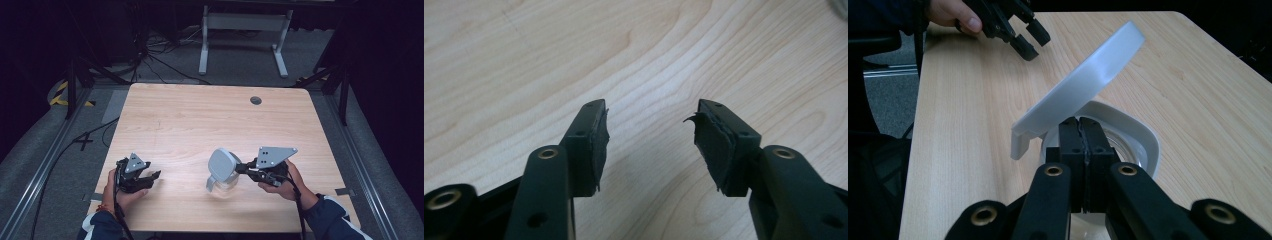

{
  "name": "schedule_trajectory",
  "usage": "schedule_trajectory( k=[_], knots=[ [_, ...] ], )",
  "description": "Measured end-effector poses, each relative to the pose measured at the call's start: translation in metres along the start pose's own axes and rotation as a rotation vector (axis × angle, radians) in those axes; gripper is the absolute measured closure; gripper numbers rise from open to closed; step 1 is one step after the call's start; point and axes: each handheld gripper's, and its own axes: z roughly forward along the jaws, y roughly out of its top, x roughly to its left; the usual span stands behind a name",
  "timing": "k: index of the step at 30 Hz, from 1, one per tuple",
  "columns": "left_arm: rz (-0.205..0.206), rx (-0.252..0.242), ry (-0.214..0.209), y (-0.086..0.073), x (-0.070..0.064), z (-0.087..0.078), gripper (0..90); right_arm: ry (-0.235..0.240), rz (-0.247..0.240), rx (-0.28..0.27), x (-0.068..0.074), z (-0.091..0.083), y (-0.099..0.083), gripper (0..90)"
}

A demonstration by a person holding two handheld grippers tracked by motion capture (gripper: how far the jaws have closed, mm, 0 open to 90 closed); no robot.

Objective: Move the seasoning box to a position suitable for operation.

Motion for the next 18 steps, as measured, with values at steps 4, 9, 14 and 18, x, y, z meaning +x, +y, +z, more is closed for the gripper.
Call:
schedule_trajectory(
  k=[4, 9, 14, 18],
  knots=[
    [-0.023, 0.026, 0.007, -0.005, 0.004, 0.001, 39.9, 0.014, -0.013, -0.003, 0.005, 0.001, 0.003, 89.8],
    [-0.058, 0.032, -0.012, -0.008, 0.007, 0.004, 34.3, 0.035, -0.04, -0.012, 0.014, 0.006, 0.007, 89.8],
    [-0.038, 0.024, -0.007, -0.01, 0.008, 0.004, 32.7, 0.043, -0.082, -0.002, 0.024, 0.012, 0.009, 89.8],
    [-0.028, 0.024, -0.007, -0.01, 0.008, 0.004, 32.5, 0.035, -0.084, 0.006, 0.024, 0.012, 0.009, 89.7]
  ],
)
